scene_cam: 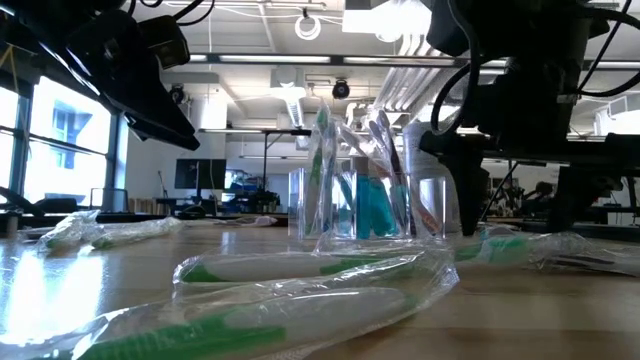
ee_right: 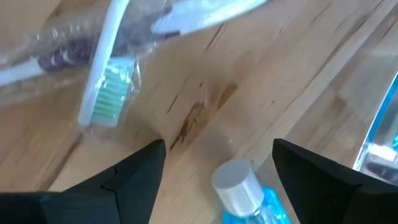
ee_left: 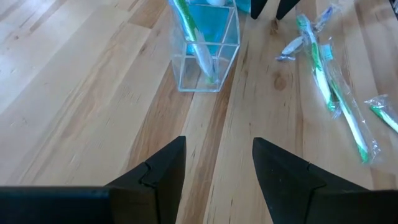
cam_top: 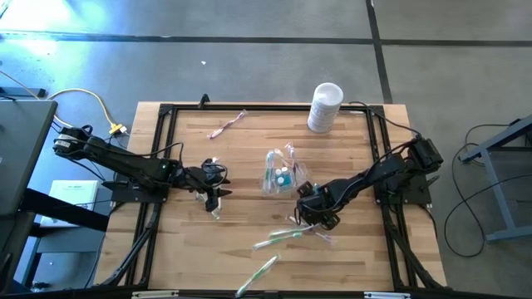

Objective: Pick & Place toothbrushing station
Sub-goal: Put the blue mouthwash bottle into the transparent organizer

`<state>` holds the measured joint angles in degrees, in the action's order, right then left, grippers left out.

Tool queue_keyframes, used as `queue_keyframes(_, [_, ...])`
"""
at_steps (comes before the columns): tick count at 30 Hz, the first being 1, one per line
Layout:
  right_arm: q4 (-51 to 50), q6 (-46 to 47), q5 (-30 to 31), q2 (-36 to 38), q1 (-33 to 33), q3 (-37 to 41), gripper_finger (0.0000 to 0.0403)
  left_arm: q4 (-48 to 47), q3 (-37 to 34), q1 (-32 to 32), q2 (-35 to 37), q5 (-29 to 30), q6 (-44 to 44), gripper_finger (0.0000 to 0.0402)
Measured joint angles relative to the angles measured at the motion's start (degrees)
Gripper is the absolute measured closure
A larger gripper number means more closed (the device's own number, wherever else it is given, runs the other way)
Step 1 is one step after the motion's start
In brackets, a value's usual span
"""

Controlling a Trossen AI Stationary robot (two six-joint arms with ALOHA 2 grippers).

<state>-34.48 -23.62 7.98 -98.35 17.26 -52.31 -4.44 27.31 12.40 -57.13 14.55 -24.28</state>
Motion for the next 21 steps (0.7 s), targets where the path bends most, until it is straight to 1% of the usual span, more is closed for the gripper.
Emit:
queue_keyframes(11, [-2.3,-2.2,2.8,0.0,-1.2,0.0,0.0110,0.0,0.0,0.0,0.0,0.0,0.1,0.0222])
queue_keyframes(16, [-2.8,-5.0,2.5,0.0,-3.1,0.1,0.0110,0.1,0.0,0.0,0.0,0.2,0.1,0.0222])
queue_keyframes(21, [-3.1,-6.4,0.9,0.0,-5.7,0.1,0.0110,0.1,0.0,0.0,0.0,0.2,0.2,0.0222])
